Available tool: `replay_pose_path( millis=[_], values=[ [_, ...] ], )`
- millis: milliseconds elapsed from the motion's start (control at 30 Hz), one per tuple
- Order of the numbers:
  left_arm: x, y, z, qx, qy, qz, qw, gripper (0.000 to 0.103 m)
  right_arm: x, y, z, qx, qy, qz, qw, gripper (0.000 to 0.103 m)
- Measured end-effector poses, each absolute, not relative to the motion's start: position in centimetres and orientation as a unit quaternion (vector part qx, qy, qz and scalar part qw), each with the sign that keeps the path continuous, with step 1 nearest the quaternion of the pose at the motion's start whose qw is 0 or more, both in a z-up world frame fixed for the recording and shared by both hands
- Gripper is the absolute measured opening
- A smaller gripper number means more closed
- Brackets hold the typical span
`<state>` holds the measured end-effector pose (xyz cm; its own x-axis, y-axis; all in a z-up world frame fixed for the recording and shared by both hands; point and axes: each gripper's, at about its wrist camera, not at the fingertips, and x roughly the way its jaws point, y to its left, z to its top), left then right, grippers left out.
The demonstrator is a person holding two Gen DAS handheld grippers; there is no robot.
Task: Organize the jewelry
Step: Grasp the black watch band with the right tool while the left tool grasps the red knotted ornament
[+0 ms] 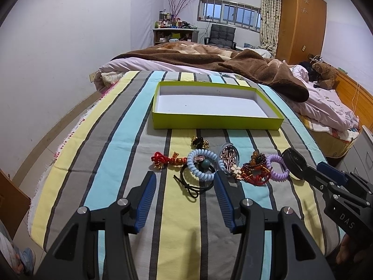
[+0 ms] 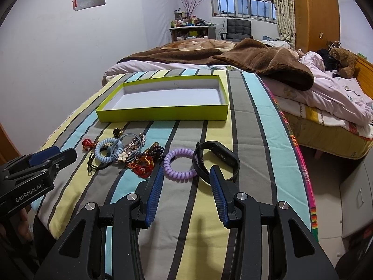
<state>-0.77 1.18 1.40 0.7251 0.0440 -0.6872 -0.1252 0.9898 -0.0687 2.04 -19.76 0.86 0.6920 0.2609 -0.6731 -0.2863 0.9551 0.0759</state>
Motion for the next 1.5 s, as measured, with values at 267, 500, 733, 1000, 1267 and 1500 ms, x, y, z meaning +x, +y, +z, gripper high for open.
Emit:
replay_pose_path(
  millis=[267, 500, 733, 1000, 1267, 1500],
  values=[
    [-0.2, 1.6, 1.7, -0.054, 0.367, 0.049, 0.927, 0.053, 2.4, -19.8, 1.1, -0.018, 0.363, 0.148, 0.92, 0.042],
    [0.5, 1.9, 1.7, -0.048, 0.37, 0.051, 0.926, 0.053, 3.6, -20.0, 1.3, -0.016, 0.366, 0.15, 0.918, 0.042],
    [1.9, 3.9, 0.9, -0.076, 0.385, 0.034, 0.919, 0.053, 6.1, -22.7, 1.2, -0.013, 0.368, 0.143, 0.919, 0.048],
    [2.9, 5.8, -0.6, -0.108, 0.407, 0.018, 0.907, 0.053, 9.3, -24.3, -1.4, -0.041, 0.417, 0.143, 0.897, 0.054],
    [2.9, 7.3, -1.6, -0.112, 0.419, 0.021, 0.901, 0.053, 11.1, -23.8, -2.9, -0.048, 0.447, 0.163, 0.878, 0.054],
    [3.5, 7.7, -2.4, -0.097, 0.432, 0.015, 0.897, 0.053, 11.1, -23.6, -3.0, -0.044, 0.445, 0.171, 0.878, 0.03]
  ],
)
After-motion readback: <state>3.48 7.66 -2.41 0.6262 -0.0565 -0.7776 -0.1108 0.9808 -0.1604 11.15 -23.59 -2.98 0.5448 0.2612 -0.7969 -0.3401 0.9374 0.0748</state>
